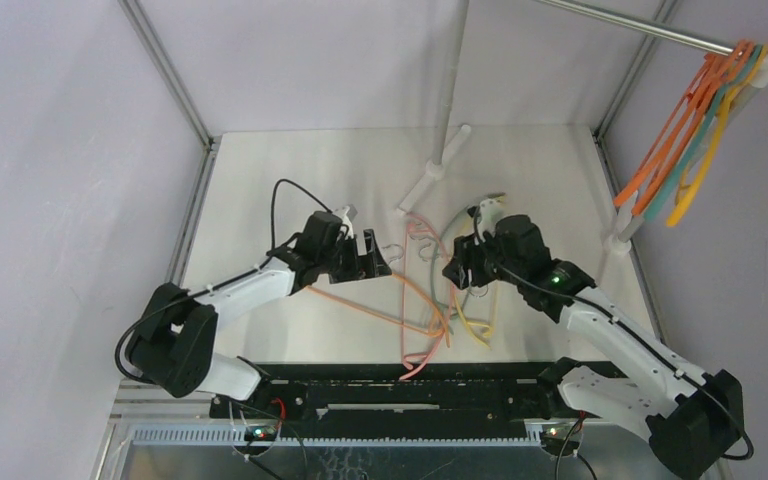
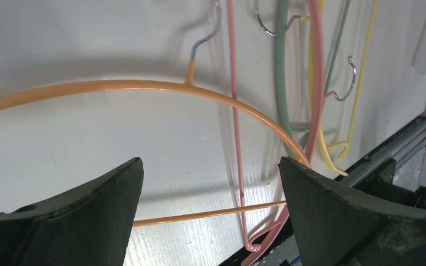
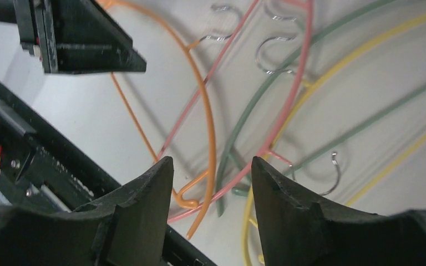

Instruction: Organize the hangers

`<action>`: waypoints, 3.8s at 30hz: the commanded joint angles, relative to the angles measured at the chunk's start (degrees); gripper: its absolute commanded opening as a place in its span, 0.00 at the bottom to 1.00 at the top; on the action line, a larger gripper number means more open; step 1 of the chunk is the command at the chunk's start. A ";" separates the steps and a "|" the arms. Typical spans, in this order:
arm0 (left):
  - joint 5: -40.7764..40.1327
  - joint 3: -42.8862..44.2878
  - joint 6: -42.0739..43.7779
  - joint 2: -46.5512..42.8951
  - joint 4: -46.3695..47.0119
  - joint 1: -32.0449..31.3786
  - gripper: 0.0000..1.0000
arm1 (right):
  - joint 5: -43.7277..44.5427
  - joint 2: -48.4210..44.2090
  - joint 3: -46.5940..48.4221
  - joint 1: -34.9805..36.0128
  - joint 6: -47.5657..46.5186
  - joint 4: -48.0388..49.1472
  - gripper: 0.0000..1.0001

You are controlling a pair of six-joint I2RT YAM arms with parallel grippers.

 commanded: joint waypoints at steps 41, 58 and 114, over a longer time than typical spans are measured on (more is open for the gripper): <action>-9.43 -7.13 -4.87 -12.48 -3.68 -0.44 0.97 | -0.87 32.97 -3.23 9.32 -1.02 15.38 0.03; -12.34 1.49 -3.62 -23.70 -10.41 -0.44 0.97 | 37.52 2.55 8.39 9.76 -5.40 -1.14 0.00; -5.59 2.21 2.83 -21.81 -11.94 2.32 0.97 | 62.59 6.48 30.94 -17.09 -44.98 19.52 0.00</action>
